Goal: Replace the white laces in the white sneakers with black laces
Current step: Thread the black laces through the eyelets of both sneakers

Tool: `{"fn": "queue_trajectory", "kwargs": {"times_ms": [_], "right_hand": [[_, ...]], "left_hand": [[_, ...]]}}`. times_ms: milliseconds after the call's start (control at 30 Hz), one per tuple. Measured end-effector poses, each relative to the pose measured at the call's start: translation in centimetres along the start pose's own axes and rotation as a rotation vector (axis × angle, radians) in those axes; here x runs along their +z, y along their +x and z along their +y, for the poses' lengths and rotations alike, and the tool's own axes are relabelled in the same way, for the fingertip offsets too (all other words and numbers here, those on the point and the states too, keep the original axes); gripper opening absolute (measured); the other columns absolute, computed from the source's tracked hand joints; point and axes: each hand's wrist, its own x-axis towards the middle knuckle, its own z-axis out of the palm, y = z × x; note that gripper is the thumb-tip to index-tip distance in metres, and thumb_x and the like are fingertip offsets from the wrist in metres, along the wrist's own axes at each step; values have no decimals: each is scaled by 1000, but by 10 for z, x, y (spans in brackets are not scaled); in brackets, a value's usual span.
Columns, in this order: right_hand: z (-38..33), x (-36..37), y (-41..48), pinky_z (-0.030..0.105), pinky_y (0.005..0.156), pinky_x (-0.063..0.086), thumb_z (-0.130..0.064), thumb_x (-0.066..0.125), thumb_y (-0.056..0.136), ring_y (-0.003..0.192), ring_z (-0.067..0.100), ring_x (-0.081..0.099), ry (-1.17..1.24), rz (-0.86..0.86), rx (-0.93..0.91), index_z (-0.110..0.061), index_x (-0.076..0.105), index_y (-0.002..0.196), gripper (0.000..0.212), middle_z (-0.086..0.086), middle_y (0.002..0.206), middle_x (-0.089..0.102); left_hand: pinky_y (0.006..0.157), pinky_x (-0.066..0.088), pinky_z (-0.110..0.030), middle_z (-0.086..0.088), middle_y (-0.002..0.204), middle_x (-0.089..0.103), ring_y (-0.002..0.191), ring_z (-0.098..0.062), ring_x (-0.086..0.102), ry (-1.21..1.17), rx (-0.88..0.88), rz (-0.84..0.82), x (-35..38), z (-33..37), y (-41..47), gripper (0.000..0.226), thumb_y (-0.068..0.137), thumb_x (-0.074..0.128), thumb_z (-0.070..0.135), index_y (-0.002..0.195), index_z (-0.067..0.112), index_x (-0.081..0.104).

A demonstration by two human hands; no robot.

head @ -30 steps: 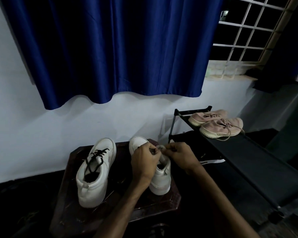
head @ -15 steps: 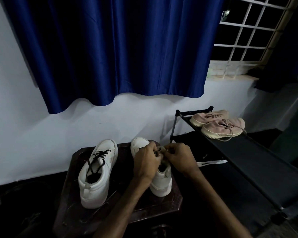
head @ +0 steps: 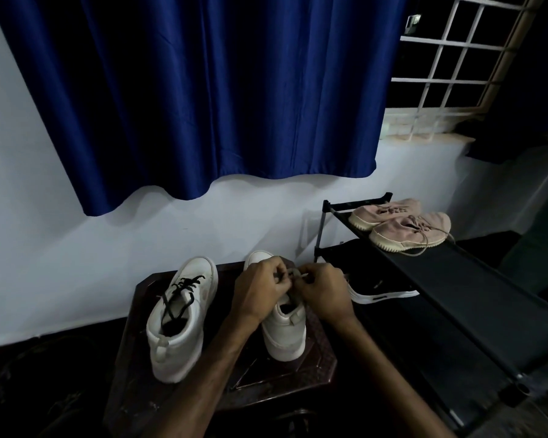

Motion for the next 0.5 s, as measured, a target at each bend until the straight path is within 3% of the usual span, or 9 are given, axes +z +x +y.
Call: {"fn": "queue_trajectory", "kwargs": {"times_ms": [133,367,500], "right_hand": [[1,5,0,33,67,52,-30,64,85,80,19,70,-17,9,5,-18,77,89,18,4,81,75],[-2,3,-2,32,65,50,-30,63,87,79,18,69,-43,9,-41,-22,75,92,15,3,80,74],[-1,-8,3,33,75,53,-27,61,92,82,15,69,18,-111,-19,-19,75,99,18,2,86,75]], "left_hand": [[67,54,-32,8,81,73,80,-11,69,7,-28,-3,5,-6,-5,11,81,65,38,86,28,65],[65,44,-33,-3,90,70,86,-27,65,247,157,-20,-5,-1,-1,13,91,54,35,98,26,61],[63,40,-33,-3,94,69,87,-28,65,296,132,49,-3,1,-3,18,96,47,39,104,27,58]]}}
